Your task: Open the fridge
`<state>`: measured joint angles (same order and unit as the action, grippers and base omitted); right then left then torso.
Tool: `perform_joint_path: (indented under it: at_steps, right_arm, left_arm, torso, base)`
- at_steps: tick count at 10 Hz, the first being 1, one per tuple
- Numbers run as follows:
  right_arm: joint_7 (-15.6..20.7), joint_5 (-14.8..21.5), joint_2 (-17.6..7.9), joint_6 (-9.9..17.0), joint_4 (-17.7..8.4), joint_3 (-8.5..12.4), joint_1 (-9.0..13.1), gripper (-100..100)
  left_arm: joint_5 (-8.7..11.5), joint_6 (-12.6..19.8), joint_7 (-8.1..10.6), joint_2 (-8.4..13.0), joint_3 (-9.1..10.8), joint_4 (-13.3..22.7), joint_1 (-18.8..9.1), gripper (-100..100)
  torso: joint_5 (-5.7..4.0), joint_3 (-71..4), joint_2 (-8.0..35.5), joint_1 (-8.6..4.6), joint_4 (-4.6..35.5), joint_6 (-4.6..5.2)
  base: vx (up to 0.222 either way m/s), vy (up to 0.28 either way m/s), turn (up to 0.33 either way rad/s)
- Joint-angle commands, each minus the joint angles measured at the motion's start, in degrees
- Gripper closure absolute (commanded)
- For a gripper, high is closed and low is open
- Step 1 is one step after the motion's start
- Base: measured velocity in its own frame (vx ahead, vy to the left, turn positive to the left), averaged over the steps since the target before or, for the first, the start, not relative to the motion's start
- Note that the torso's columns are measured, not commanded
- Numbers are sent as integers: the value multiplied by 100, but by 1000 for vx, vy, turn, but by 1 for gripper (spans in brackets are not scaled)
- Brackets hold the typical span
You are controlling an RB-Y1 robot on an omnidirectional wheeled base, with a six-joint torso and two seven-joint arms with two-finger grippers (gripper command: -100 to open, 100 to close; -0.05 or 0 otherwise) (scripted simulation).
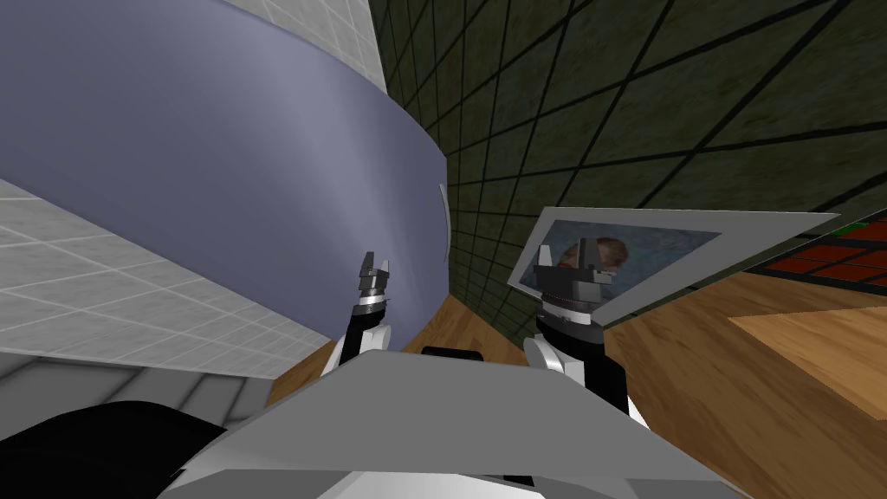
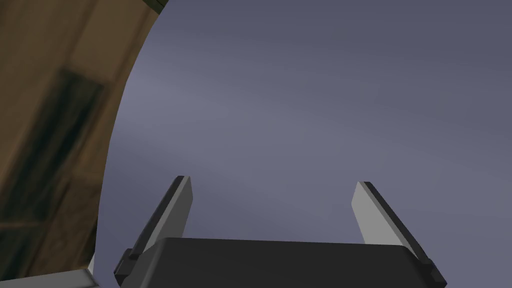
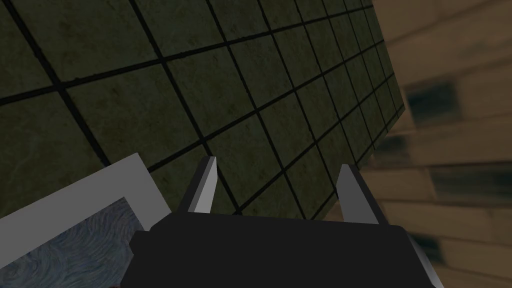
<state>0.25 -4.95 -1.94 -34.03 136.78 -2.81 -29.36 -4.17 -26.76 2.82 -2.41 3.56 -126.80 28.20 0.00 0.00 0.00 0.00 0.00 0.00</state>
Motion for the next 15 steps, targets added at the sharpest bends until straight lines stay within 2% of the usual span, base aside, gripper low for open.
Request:
perform_joint_path:
  at_steps: [1, 9, 10, 11, 12, 15]
  right_arm:
    - [0, 0, 0, 0, 0, 0, 0, 0]
    - [0, 0, 0, 0, 2, 0, 0, 0]
    - [0, 0, 0, -1, 2, 0, 0, 0]
    - [0, 0, 0, 0, 0, 0, 0, 0]
    - [0, 0, 0, 0, -1, 0, 0, 0]
    - [0, 0, 0, 0, -1, 0, 0, 0]
  left_arm:
    - [0, 0, 0, 0, 0, 0, 0, 0]
    - [0, -1, 0, 0, 0, -2, 0, 0]
    - [-15, -10, 54, 287, 58, 39, 25, -100]
    - [-31, -20, 110, 443, 116, 78, 52, -100]
    - [-31, -20, 110, 511, 116, 78, 52, -100]
    - [-105, -71, 374, 1056, 394, 249, 181, -100]
  torso:
    - [0, -467, 232, 0, 235, 0]
    - [0, -7073, 3539, 0, 3537, 0]
    - [0, -7919, 3962, 0, 3960, 0]
    - [0, -8314, 4153, -1, 4149, 1]
    - [-1, -8428, 4204, -4, 4204, 0]
    - [0, -8457, 4226, -2, 4228, 1]
  base:
    - [0, 0, 0]
    - [0, 0, 0]
    - [12, -10, -45]
    - [19, -24, -66]
    - [13, -20, -21]
    - [24, -30, -88]
